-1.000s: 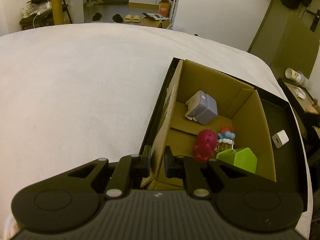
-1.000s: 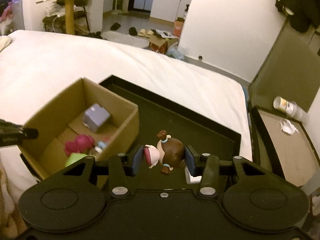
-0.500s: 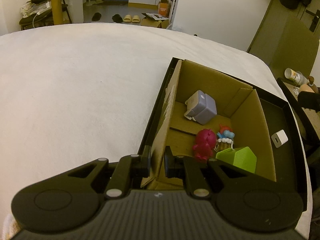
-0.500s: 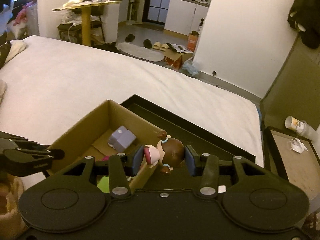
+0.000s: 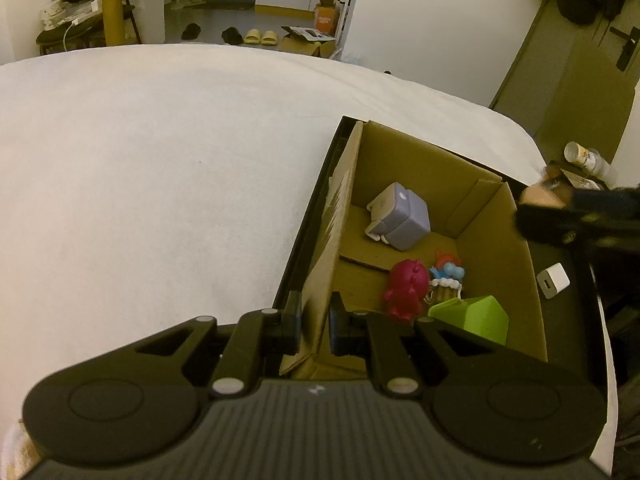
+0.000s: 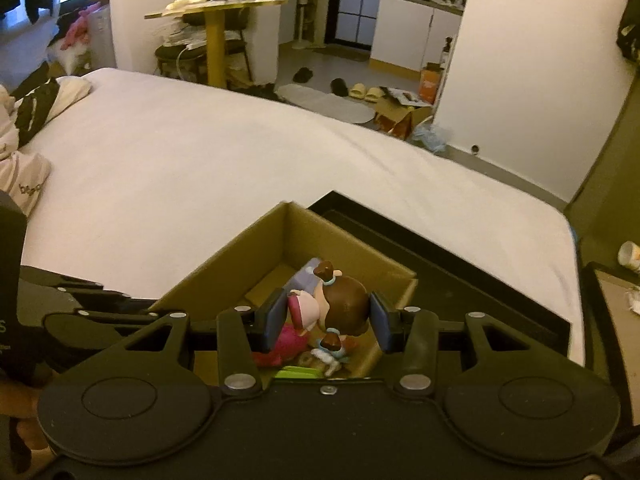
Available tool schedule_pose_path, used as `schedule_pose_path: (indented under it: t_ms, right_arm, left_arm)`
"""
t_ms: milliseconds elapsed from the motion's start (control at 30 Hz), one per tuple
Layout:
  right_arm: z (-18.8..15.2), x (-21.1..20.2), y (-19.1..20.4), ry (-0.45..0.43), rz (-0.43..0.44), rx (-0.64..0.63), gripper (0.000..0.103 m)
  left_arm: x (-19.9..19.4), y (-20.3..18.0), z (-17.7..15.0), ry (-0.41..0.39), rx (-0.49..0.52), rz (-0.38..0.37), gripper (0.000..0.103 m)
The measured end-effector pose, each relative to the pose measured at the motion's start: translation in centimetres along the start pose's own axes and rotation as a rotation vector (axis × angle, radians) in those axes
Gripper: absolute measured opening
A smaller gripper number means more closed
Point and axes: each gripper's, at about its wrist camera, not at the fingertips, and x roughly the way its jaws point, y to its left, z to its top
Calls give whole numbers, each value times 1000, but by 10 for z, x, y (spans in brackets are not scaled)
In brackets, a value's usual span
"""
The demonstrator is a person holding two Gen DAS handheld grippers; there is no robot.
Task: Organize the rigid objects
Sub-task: 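Carry the figurine into the box and open the right gripper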
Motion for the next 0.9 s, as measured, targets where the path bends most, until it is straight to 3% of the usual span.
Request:
schedule_pose_path:
  t_ms: [633,900]
  right_arm:
    - [-16,46,25,89,69,-3,45]
    - [-17,54,28,84,78,6,45]
  left_arm:
    - [0,6,-1,-2,-18,-29,12]
    - [1,8,-1,-1,-22,-31,12]
